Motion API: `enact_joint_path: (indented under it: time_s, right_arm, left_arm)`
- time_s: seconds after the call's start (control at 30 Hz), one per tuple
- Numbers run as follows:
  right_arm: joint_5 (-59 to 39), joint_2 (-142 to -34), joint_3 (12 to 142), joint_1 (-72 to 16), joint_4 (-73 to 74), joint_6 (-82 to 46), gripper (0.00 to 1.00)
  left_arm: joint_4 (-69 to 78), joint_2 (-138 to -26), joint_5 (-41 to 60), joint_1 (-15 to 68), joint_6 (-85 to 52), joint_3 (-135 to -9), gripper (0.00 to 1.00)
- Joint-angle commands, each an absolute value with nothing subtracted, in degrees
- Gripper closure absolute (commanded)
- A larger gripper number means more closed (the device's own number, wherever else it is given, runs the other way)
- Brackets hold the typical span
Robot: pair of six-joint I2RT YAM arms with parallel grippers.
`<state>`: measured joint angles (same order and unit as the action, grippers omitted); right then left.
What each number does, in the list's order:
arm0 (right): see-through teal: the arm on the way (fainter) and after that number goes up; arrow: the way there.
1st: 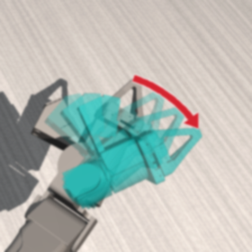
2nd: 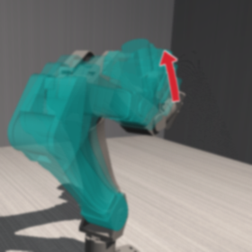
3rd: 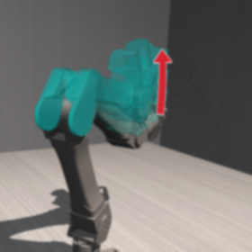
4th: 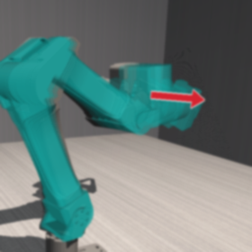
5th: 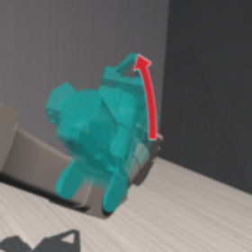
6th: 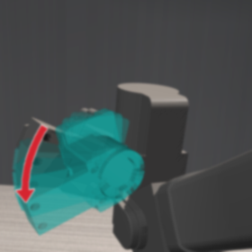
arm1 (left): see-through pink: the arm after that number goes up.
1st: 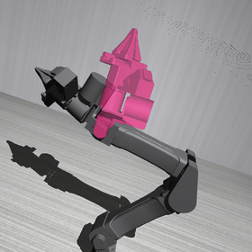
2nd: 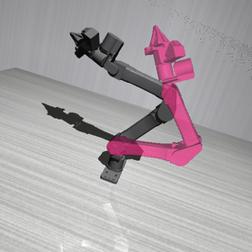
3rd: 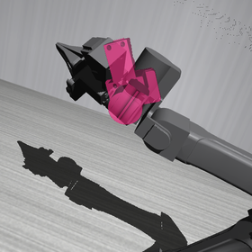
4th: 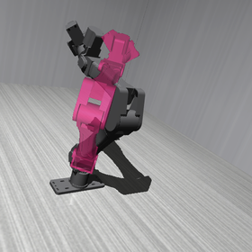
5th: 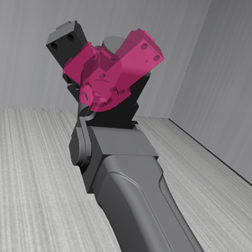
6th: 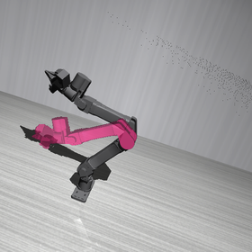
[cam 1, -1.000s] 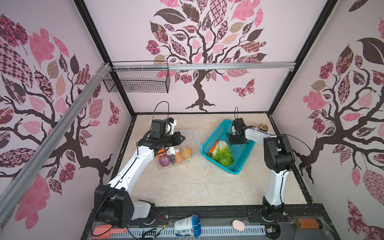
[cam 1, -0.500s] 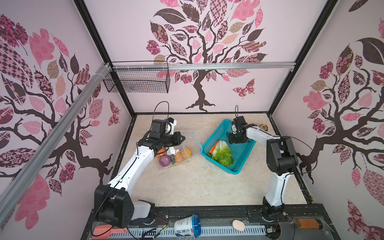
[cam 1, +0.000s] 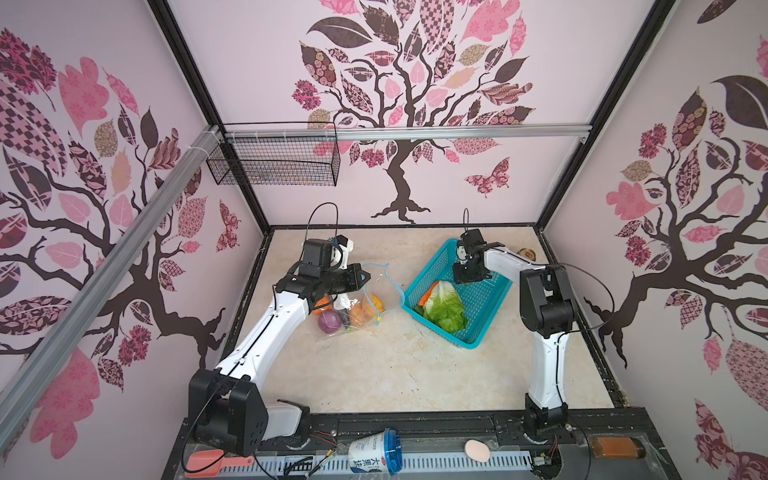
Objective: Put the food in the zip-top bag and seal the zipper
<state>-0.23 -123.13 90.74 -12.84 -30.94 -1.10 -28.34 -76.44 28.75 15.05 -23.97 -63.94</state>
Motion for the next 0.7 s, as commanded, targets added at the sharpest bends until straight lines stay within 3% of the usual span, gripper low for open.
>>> enact_joint_path:
  time_s: [0.0, 0.4, 0.67]
  right_arm:
    - [-0.1, -125.8, 90.5, -13.3, -33.2, -1.1, 0.58]
    - [-0.8, -122.3, 88.8, -13.3, -32.4, -1.0, 0.89]
    - [0.6, -114.1, 86.3, -13.3, -32.2, -3.2, 0.91]
  left_arm:
    - [-27.4, -76.1, 29.0, 15.3, -23.4, -62.8, 1.0]
    - [-27.4, -76.0, 28.8, 15.3, -23.3, -62.9, 1.0]
    - [-27.4, -75.8, 28.8, 15.3, -23.2, -62.9, 1.0]
